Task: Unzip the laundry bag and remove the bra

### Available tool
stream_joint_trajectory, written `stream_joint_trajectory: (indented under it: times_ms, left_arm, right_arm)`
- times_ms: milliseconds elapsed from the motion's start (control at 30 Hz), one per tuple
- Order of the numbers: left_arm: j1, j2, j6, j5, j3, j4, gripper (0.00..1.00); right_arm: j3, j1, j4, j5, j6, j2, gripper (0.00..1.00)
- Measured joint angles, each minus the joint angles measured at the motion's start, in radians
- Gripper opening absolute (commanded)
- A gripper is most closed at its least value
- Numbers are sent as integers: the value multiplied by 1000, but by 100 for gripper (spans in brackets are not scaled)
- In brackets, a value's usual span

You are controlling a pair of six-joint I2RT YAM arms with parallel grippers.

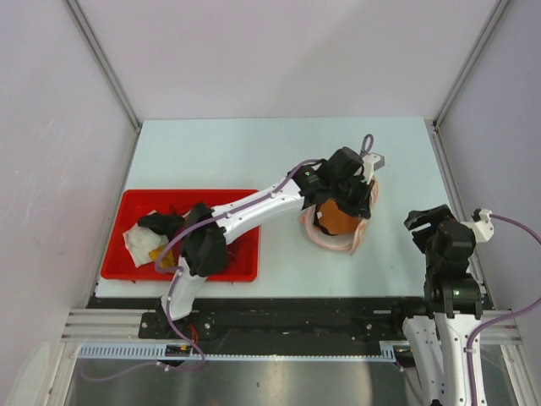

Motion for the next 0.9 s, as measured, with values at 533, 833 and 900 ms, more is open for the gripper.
stream_joint_trajectory:
  times_ms: [533, 833, 900]
  left_arm:
    - [-8, 154, 70, 63, 180, -93, 82]
    - [87, 45, 21, 202, 110, 54, 84]
    - [90, 94, 0, 230, 143, 69, 84]
  right_arm:
    - [0, 0, -124, 105, 43, -99, 74]
    - [0, -1, -79, 33, 24, -52, 74]
    - [0, -1, -76, 31, 20, -56, 75]
